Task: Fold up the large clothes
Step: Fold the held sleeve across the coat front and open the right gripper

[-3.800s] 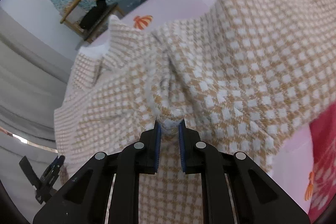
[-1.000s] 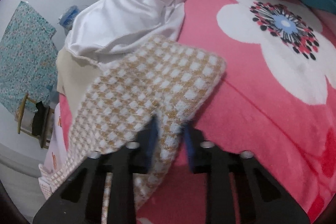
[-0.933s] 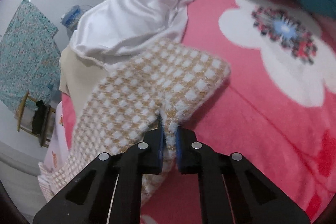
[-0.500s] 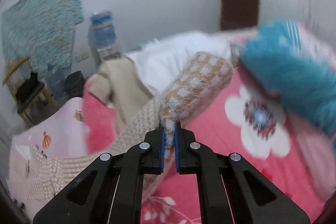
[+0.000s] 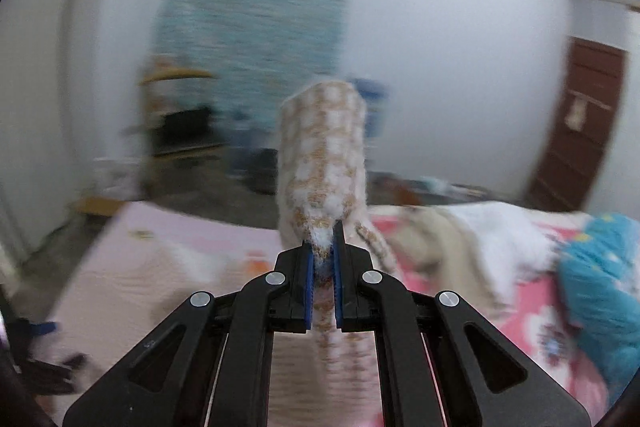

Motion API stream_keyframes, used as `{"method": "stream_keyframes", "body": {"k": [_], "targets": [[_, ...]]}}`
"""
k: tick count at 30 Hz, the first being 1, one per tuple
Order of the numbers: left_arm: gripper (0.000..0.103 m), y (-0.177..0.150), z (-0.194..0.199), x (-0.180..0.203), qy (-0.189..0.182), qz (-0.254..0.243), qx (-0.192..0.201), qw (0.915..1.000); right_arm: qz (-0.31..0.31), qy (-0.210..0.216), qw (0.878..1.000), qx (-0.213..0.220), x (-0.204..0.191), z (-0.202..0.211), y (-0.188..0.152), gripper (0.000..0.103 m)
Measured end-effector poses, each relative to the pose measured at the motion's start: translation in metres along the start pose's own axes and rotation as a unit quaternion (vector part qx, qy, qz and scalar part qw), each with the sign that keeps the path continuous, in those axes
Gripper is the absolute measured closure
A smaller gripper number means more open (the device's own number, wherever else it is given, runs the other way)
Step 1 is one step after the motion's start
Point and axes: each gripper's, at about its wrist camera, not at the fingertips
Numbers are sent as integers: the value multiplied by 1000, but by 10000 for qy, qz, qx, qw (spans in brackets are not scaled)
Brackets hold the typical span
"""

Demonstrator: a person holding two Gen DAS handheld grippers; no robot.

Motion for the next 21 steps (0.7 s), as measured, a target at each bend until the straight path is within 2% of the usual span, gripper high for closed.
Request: {"method": "stream_keyframes", "body": {"k": [1, 3, 4, 5, 6, 7, 8, 10, 11, 12, 13, 17, 19, 21], "targets": [[23, -4, 6, -4, -55, 16, 10, 10000, 77, 286, 9995, -45, -20, -1, -2, 96], [23, -12, 18, -11, -143, 37, 24, 9999, 230, 1122, 9927, -373, -65, -9, -13, 94], [23, -15, 23, -15, -203, 52, 27, 9998, 277, 1648, 9836, -681, -86, -17, -22, 91], [23, -18, 26, -19, -297, 66, 19, 9995, 290, 1980, 9754, -928, -98, -23, -29, 87], [23, -23, 30, -24, -475, 96, -3, 9988, 266, 2535, 9565, -1417, -118, -35, -45, 72], [23, -27, 33, -26, -611, 117, -15, 9981, 222, 2832, 9431, -1727, -128, -44, -57, 51], [23, -32, 37, -30, -722, 119, -31, 9973, 152, 3139, 9275, -2023, -136, -52, -72, 43], [23, -34, 39, -33, -767, 61, -30, 9970, 28, 3429, 9107, -2305, -138, -60, -89, 40], [23, -36, 41, -35, -795, 35, -10, 9968, -96, 3523, 9028, -2466, -130, -67, -99, 40], [23, -35, 41, -34, -832, 36, 1, 9965, -215, 3525, 9016, -2500, -121, -71, -103, 40], [23, -34, 41, -35, -880, 52, 18, 9961, -352, 3464, 9034, -2501, -107, -76, -104, 37], [23, -17, 25, -38, -897, 219, 42, 9957, -1086, 2741, 9257, -2371, -28, -94, -111, 37], [29, -5, 10, -40, -786, 348, 18, 9963, -1490, 2396, 9294, -2379, 9, -106, -120, 37], [34, 6, -11, -44, -637, 526, -139, 9965, -1901, 2086, 9278, -2440, 45, -115, -133, 37]]}}
Point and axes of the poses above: each gripper's, at about its wrist camera, not at the fingertips, and z roughly against the way its jaws point, x to its right, y to its top, and after that the axes turned 2 degrees about -z, right-handed
